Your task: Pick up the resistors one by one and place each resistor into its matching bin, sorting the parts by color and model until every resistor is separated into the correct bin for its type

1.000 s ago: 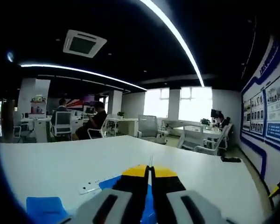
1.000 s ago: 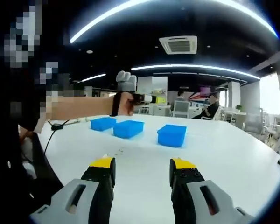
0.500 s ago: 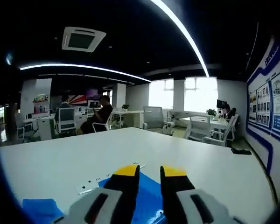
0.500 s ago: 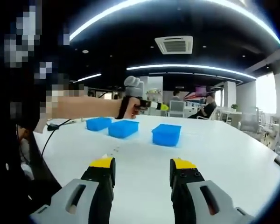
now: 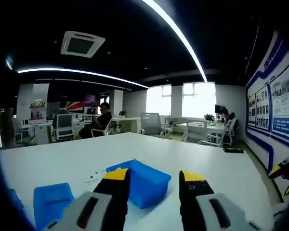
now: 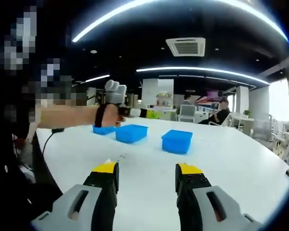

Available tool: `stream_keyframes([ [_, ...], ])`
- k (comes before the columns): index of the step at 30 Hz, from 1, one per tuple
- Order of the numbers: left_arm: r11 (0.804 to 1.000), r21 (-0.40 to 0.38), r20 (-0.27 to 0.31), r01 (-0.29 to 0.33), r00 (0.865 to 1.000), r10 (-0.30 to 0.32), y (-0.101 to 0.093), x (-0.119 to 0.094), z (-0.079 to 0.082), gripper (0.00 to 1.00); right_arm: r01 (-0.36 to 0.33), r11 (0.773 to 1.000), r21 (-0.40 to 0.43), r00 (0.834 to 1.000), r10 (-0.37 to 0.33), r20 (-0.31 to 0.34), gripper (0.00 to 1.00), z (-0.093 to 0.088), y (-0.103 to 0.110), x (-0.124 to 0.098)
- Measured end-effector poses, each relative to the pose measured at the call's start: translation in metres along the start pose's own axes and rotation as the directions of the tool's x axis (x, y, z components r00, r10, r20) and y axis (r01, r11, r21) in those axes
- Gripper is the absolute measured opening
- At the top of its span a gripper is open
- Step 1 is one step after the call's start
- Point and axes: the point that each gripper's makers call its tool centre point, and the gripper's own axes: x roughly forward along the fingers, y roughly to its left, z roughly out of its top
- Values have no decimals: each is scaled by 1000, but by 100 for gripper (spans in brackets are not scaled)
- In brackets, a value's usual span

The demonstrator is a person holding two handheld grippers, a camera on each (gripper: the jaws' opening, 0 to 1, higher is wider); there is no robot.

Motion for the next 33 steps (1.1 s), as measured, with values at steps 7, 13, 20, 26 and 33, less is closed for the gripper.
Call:
stream_keyframes([
  [7, 1000, 19, 17, 4, 1000, -4, -27, -98, -23, 47, -22, 1000, -8, 1000, 22, -1, 49, 3, 4, 6],
  [13, 1000, -16, -6, -17, 1000, 17, -37, -190, -54, 48, -44, 999, -10, 999, 44, -10, 49, 2, 10, 10],
  [20, 996, -29, -63, -85, 995, 83, -23, -239, -75, 47, -71, 997, -4, 997, 71, -15, 49, 0, 23, 16],
  [26, 996, -72, -189, -57, 981, 43, -14, -231, -87, 44, -96, 995, -13, 995, 95, -26, 49, 0, 30, 15],
  [33, 999, -43, -359, -11, 933, -6, 3, -192, -86, 41, -101, 995, -16, 993, 100, -55, 49, -12, 34, 10],
])
